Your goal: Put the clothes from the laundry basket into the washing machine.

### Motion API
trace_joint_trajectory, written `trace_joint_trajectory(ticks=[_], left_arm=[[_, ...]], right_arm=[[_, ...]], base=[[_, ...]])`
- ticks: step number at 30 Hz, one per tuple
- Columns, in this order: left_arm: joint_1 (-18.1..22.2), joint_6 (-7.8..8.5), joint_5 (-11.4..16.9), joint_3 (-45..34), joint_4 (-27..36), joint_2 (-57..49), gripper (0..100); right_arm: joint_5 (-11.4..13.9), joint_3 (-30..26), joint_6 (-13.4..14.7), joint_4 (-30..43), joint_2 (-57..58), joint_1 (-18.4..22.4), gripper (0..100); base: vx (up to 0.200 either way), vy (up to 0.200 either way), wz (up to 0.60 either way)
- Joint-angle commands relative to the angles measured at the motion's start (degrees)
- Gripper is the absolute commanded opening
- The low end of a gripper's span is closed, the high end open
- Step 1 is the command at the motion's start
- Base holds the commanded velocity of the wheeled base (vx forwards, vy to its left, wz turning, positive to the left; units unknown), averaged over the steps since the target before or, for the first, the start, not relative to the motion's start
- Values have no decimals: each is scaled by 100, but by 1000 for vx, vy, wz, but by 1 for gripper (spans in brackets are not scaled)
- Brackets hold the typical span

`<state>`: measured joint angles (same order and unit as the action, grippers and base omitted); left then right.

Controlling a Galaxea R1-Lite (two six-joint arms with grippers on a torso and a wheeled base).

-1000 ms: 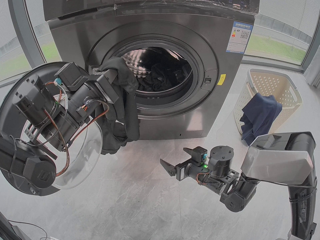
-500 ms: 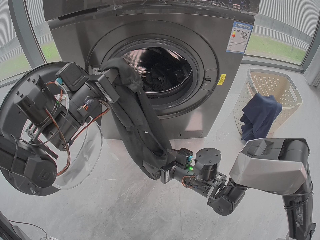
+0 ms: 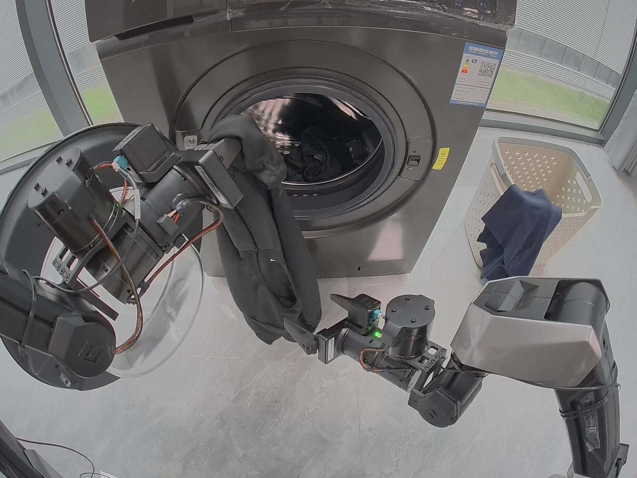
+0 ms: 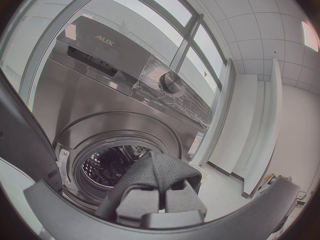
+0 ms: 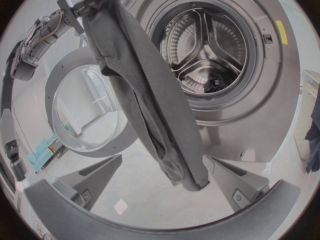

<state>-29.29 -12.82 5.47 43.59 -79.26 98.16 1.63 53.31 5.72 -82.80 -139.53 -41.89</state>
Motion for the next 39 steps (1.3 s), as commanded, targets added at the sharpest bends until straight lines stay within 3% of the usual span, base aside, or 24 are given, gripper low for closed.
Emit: trace_joint_trajectory(ticks=[1,15,21,23,24,30,39], left_arm=[[-15,-1,-2,-9,-1,2,0],[-6,-1,-2,9,-1,-7,0],[-6,-1,-2,9,-1,-16,0],[3,8,6,9,-1,-25,0],[11,8,6,9,-1,-25,0],[11,-1,6,44,-1,-7,0],[29,-1,6,44,-1,-16,0]], right_arm=[[4,48,0,44,-118,-56,100],[4,751,0,361,-575,-294,100],[-23,1533,-18,651,-1006,-206,100],[-40,1797,-141,651,-1225,-65,100],[-32,1885,-282,616,-1340,14,0],[-23,1823,-431,519,-1313,111,0],[-67,646,-405,308,-92,40,0]], base=[[0,0,0],[0,0,0],[0,0,0],[0,0,0],[0,0,0],[0,0,0],[0,0,0]])
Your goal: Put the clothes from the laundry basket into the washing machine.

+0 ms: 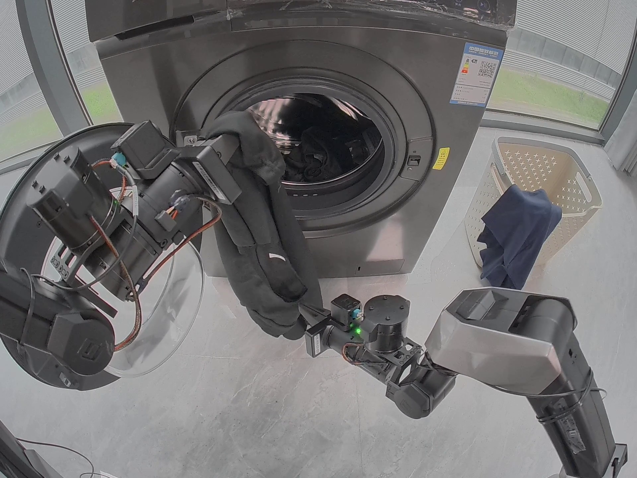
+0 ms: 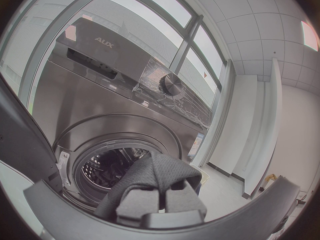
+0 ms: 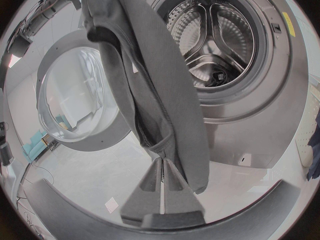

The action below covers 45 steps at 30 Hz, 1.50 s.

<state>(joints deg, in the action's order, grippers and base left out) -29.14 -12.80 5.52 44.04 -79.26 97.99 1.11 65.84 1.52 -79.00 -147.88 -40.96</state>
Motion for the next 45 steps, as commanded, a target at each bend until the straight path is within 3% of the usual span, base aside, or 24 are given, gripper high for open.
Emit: trace_joint_trajectory(ticks=[1,5,14,15,24,35,44,45], left_arm=[[13,-3,1,-1,-1,1,0],[-4,-3,-7,-1,-1,-8,0],[22,-12,1,8,-1,-52,0],[22,-12,1,8,-1,-52,0],[-22,-12,1,16,-1,-52,0],[-22,-12,1,8,-1,-61,0],[-22,-12,1,16,-1,-52,0],[-22,-12,1,16,-1,-52,0]], right_arm=[[-14,-660,23,-72,796,-52,0],[-41,-1056,41,-81,928,-88,0],[-164,-950,76,-125,594,-149,0],[-155,-915,76,-125,550,-140,100],[-137,-643,67,-90,357,-114,100],[-137,491,50,323,-179,-158,100],[-155,1018,15,376,-496,-123,100],[-155,1080,15,350,-540,-105,0]], base=[[0,0,0],[0,0,0],[0,0,0],[0,0,0],[0,0,0],[0,0,0],[0,0,0],[0,0,0]])
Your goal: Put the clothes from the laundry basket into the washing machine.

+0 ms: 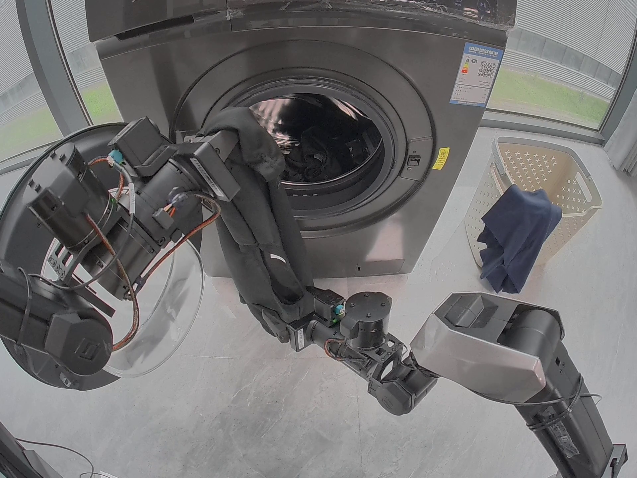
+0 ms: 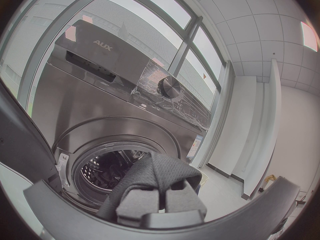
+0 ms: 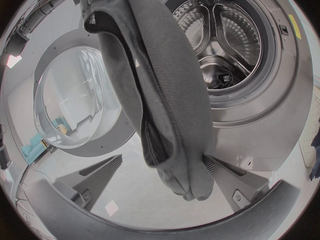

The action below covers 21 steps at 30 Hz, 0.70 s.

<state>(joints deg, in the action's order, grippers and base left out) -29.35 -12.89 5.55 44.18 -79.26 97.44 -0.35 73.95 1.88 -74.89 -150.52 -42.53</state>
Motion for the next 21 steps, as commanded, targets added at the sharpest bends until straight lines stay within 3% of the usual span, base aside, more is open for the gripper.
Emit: trace_joint_trajectory(ticks=[1,5,9,10,14,21], left_arm=[[0,-3,-1,3,-1,3,0],[9,-3,-1,3,-1,12,0],[26,-3,-1,-6,-10,29,0],[44,-3,-1,-6,-19,47,0],[79,-3,-1,-6,-19,65,0],[281,-3,-1,-23,-19,29,0]], right_arm=[[-9,322,-21,-79,-294,70,0],[-9,260,-3,-114,-197,78,0],[-9,-144,-3,-228,172,70,0],[-9,-689,-3,-360,585,61,0],[-9,-1664,14,-465,1402,70,0],[-9,-2991,23,-474,2650,333,0]], base=[[0,0,0],[0,0,0],[0,0,0],[0,0,0],[0,0,0],[0,0,0]])
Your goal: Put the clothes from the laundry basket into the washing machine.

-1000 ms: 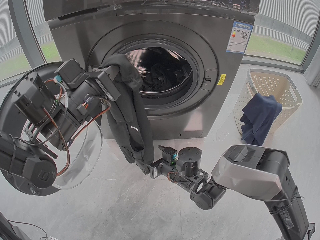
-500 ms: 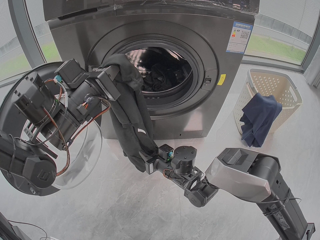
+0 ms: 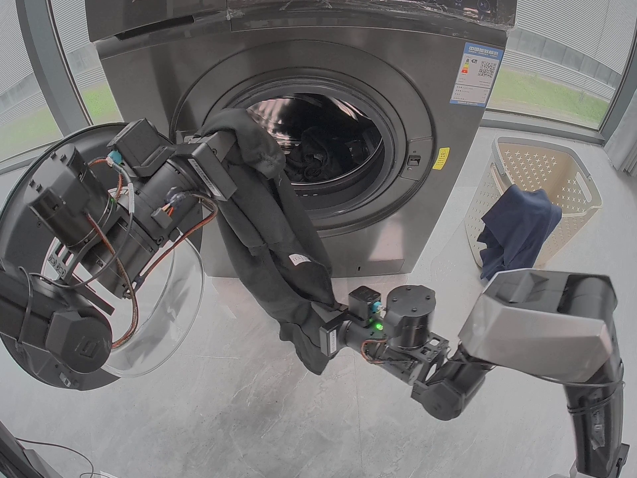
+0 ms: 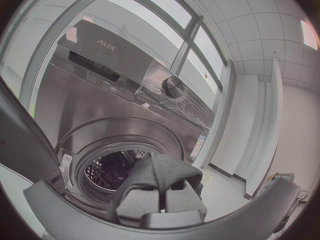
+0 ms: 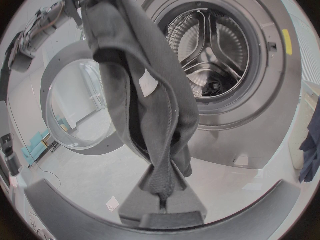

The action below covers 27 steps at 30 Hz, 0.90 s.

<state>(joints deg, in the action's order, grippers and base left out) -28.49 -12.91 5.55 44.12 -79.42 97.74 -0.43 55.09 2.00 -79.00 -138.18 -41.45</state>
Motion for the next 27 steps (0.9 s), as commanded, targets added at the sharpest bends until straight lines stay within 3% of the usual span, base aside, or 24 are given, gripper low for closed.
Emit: trace_joint_trajectory(ticks=[1,7,13,19,27], left_arm=[[221,8,-1,-26,-3,-10,0],[414,-1,-1,-88,-3,-36,0],[529,-1,-1,-52,-73,-45,0],[537,-1,-10,-88,-249,-150,0],[493,-1,17,-132,-258,-221,0]], right_arm=[[8,-1141,11,-55,1513,260,0],[8,-1264,-24,60,2216,638,0],[8,-2002,11,-99,2296,620,0],[8,-1624,-24,-90,2269,990,0],[166,-1879,20,-380,2120,743,0]], base=[[0,0,0],[0,0,0],[0,0,0],[0,0,0],[0,0,0]])
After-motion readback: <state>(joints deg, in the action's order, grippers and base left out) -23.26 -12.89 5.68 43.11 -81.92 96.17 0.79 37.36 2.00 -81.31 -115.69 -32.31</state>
